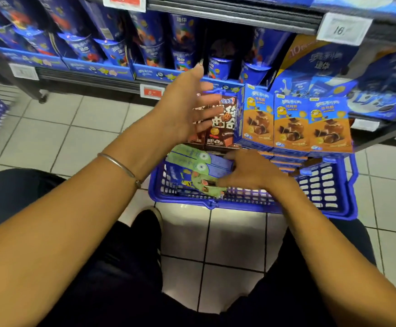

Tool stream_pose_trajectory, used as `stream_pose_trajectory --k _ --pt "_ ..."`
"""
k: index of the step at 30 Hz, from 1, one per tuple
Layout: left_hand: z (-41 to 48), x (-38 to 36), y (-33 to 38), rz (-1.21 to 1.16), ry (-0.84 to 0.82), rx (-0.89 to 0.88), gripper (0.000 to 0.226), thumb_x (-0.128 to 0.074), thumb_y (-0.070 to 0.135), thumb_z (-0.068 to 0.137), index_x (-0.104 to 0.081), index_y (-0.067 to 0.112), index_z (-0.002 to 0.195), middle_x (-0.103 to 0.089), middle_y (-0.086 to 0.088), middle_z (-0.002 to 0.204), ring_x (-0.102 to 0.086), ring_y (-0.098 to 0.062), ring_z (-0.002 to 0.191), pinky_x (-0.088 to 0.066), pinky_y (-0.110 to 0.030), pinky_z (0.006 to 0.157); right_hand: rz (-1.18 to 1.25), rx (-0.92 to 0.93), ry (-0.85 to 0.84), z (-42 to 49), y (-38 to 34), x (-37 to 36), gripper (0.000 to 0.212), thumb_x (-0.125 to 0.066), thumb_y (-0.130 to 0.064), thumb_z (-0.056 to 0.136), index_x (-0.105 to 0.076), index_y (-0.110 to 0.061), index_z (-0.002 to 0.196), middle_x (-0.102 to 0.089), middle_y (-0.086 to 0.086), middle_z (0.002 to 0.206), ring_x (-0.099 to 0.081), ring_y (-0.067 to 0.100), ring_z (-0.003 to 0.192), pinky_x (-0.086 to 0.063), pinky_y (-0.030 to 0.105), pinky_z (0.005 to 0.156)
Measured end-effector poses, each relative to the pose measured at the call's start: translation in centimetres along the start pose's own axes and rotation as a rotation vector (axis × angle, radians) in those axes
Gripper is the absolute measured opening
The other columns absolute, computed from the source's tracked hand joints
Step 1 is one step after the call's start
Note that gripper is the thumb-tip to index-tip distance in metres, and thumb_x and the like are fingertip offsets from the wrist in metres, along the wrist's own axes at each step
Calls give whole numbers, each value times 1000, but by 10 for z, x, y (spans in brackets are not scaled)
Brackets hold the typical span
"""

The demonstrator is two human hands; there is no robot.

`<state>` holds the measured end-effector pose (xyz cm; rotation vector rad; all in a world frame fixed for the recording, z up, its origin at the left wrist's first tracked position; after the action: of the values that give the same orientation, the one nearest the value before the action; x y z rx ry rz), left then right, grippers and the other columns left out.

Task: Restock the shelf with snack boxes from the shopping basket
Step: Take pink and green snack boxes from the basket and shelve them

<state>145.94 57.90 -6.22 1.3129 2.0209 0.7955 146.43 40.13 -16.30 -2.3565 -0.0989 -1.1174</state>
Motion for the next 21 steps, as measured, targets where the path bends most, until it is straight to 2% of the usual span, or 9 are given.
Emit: stream_pose_trajectory --k 2,5,8,9,11,13,16,18,21 --pt "-1 0 14 32 33 -122 38 -45 54 108 -65 23 102 -77 0 106 -75 -17 87 -46 -32 71 202 41 40 -16 1 25 36 -83 -47 74 -74 -17 91 -63 1 74 -56 19 65 -41 35 58" --pt "0 0 30 80 206 -412 27 -52 42 108 -66 19 103 -75 1 99 -68 -11 82 -45 -25 70 627 64 115 -33 7 52 6 -83 -35 81 -79 -39 84 -75 -14 77 -69 2 65 -50 17 52" --pt "-1 1 29 44 298 -675 13 -62 28 106 -62 16 102 -65 2 101 -61 -5 88 -46 -16 81 1020 82 180 -34 12 65 8 -74 -18 90 -80 -13 93 -77 1 86 -76 18 78 -58 23 61" --pt "-1 0 27 54 325 -679 19 -65 31 104 -61 15 112 -63 3 108 -62 -5 98 -48 -19 91 1110 97 199 -34 11 68 11 -72 -17 91 -79 -9 92 -76 7 89 -76 24 82 -60 29 65" --pt "-1 -3 20 65 336 -561 64 -71 49 93 -50 14 142 -57 -2 139 -58 -16 129 -46 -36 112 1286 126 208 -31 5 73 13 -70 -20 85 -81 -14 80 -76 7 85 -77 30 82 -62 35 69" --pt "-1 -8 12 -50 121 -370 91 -69 59 83 -41 13 156 -57 -6 150 -58 -26 136 -51 -42 108 1416 151 154 -28 -4 76 18 -66 -24 79 -82 -16 78 -77 10 87 -77 31 80 -62 36 67" --pt "-7 -16 6 -227 -242 -235 65 -53 58 101 -60 11 145 -69 -18 137 -66 -38 122 -55 -53 103 1424 160 56 -27 -16 78 35 -67 -31 78 -74 -9 104 -75 20 104 -75 35 90 -63 44 78" --pt "-5 -15 6 -312 -215 -250 60 -55 52 100 -62 9 142 -68 -21 136 -64 -43 126 -49 -62 111 1306 157 56 -26 -18 82 43 -68 -37 77 -69 -13 113 -75 14 113 -74 33 100 -60 46 88" --pt "0 -14 8 -309 -143 -286 58 -61 46 101 -58 9 146 -68 -21 137 -65 -44 126 -48 -65 110 1185 203 130 -26 -23 95 52 -69 -54 75 -67 -26 120 -73 4 115 -69 26 101 -53 48 85"
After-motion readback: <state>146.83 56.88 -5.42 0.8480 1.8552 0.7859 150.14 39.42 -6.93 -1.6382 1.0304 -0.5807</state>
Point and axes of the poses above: each hand's wrist, its own z-axis towards the middle knuckle, its own x-axis out of the back of the hand, y = z × x, the point moved 1 cm from there along z, towards the middle knuckle
